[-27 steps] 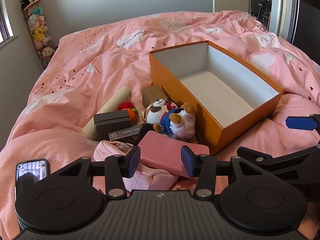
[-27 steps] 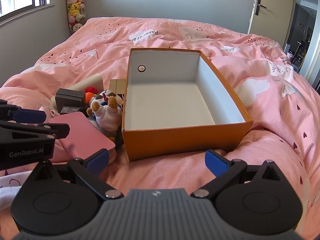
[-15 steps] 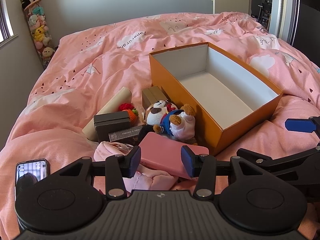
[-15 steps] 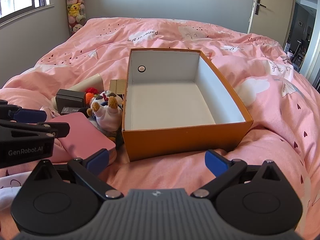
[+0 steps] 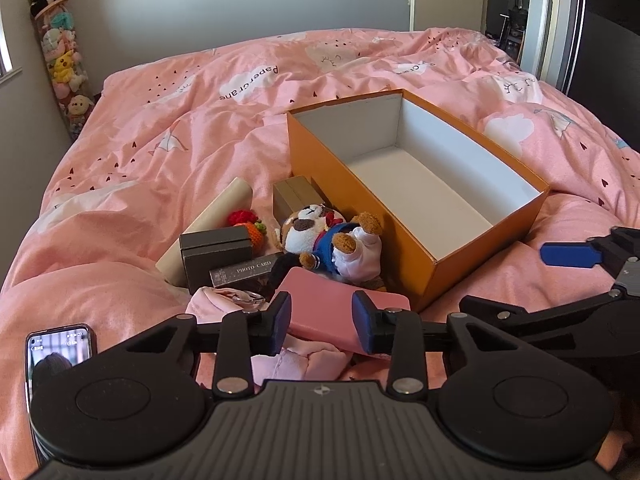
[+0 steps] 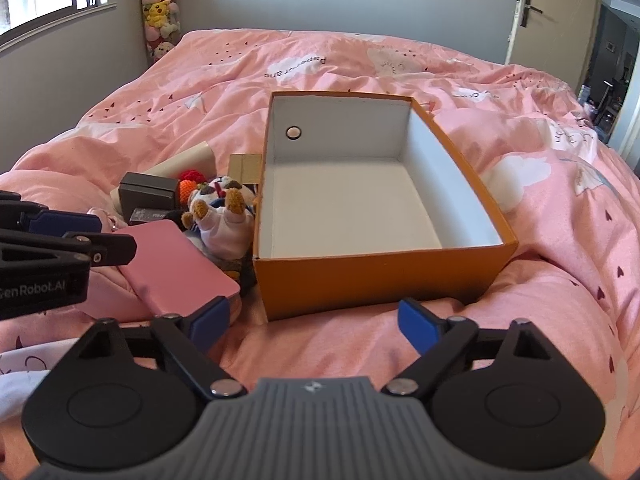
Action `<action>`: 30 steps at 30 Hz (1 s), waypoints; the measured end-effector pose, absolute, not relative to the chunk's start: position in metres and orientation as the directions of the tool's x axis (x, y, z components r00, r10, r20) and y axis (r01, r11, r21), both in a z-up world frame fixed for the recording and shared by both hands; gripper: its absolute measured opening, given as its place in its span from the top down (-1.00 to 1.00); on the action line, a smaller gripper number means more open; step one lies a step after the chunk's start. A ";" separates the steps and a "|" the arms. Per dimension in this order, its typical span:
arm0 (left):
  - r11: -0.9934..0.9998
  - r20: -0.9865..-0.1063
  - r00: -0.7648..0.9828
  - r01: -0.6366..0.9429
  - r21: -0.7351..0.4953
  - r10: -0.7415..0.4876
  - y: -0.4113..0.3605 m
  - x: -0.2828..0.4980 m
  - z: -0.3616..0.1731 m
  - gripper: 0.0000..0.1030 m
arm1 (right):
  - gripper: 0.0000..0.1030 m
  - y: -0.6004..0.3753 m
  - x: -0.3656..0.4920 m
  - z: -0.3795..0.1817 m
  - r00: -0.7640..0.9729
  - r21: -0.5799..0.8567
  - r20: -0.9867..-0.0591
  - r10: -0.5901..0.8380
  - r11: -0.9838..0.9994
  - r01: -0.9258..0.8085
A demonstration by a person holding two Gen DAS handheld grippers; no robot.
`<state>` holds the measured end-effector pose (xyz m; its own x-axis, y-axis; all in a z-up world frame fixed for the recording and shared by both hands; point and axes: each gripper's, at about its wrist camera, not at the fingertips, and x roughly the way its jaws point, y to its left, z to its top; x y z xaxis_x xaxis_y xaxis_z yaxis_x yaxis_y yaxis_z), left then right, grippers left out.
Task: Organize objects
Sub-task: 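Reach the right gripper toward the plush raccoon keychain beside the box, then grasp the plush raccoon keychain with the right gripper and lift it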
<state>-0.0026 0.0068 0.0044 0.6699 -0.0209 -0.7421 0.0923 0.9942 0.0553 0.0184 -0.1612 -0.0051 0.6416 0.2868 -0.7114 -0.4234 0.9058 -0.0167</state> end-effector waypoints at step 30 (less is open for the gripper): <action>0.985 -0.900 0.416 -0.047 -0.164 -0.130 0.103 0.076 0.000 0.16 | 0.10 -0.042 0.120 0.006 0.338 -0.072 -0.848 0.409 0.542 -0.838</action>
<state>0.0761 0.1035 -0.0001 0.4160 -0.1305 -0.8999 -0.0467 0.9853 -0.1644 0.1200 -0.0415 0.0058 0.3377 0.4092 -0.8476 -0.8376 0.5415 -0.0722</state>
